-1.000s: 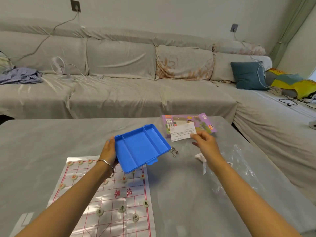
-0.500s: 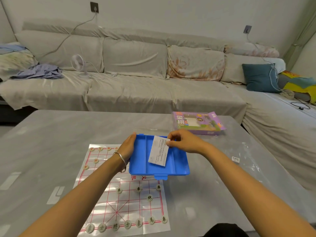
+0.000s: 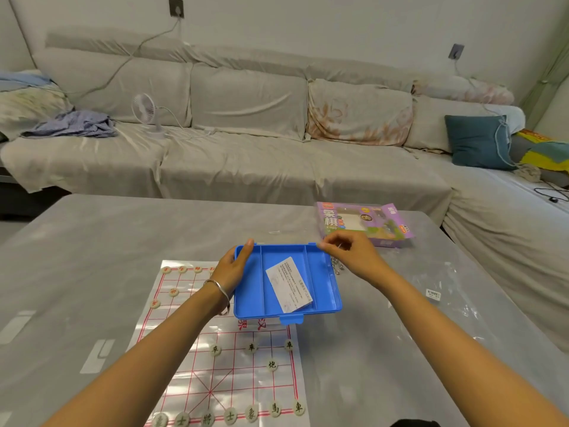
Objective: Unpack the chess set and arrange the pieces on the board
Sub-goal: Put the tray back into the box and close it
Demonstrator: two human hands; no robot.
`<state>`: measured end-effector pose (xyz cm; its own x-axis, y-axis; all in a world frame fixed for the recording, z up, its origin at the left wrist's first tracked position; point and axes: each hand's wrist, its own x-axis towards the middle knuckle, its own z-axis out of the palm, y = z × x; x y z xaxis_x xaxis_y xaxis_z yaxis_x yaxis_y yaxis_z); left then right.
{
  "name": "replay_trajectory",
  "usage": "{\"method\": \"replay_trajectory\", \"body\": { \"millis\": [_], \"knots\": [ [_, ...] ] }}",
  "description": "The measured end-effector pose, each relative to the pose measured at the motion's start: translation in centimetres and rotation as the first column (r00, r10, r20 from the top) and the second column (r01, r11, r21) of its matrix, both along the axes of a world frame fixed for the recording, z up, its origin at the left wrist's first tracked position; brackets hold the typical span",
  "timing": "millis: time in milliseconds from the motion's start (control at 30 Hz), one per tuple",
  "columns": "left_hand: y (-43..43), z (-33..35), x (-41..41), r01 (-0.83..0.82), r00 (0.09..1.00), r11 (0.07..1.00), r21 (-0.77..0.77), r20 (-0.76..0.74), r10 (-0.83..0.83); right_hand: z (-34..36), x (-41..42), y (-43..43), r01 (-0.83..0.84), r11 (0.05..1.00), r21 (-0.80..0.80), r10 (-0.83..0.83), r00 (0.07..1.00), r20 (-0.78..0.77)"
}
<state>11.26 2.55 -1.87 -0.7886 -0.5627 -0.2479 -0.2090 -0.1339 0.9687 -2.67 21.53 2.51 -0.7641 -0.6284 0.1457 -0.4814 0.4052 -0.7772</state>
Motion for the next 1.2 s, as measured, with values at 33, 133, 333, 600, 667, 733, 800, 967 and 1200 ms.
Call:
{"method": "replay_trajectory", "body": {
  "millis": [33,133,333,600,667,733,800,967,1200],
  "knots": [
    [-0.2,-0.2,-0.4,-0.011,1.000,1.000,-0.002,0.002,0.011,-0.4,-0.7,0.4,0.047,0.998,-0.047,-0.046,0.999,0.024],
    [-1.0,-0.8,-1.8,-0.043,0.999,0.999,-0.007,0.001,0.043,-2.1,-3.1,1.8,0.214,0.966,-0.147,-0.181,0.961,0.211],
    [-3.5,-2.7,-4.9,-0.077,0.997,0.997,-0.012,0.024,0.077,-9.5,-8.0,2.7,0.340,0.940,-0.022,-0.320,0.903,0.288],
    [-5.6,-5.1,-7.6,-0.102,0.995,0.995,0.023,0.027,0.101,-16.2,-11.3,-0.1,0.485,0.859,0.162,-0.499,0.865,0.058],
    [-5.6,-5.5,-7.8,-0.103,0.995,0.995,0.015,0.017,0.103,-16.7,-11.2,-0.1,0.503,0.856,0.122,-0.507,0.862,0.003],
    [-5.7,-5.9,-8.0,-0.102,0.994,0.995,0.015,0.027,0.101,-17.0,-11.2,0.1,0.490,0.865,0.108,-0.491,0.871,-0.022],
    [-5.6,-5.9,-7.8,-0.101,0.994,0.994,0.029,0.043,0.100,-17.0,-11.4,0.3,0.467,0.874,0.134,-0.468,0.883,-0.028],
    [-5.1,-5.7,-7.2,-0.101,0.993,0.994,0.036,0.058,0.099,-15.8,-11.0,0.7,0.401,0.893,0.207,-0.429,0.896,0.113],
    [-4.0,-5.4,-5.9,-0.071,0.994,0.997,0.028,0.081,0.069,-9.5,-6.6,-1.0,0.259,0.956,-0.138,-0.227,0.951,0.209]
  ]
}}
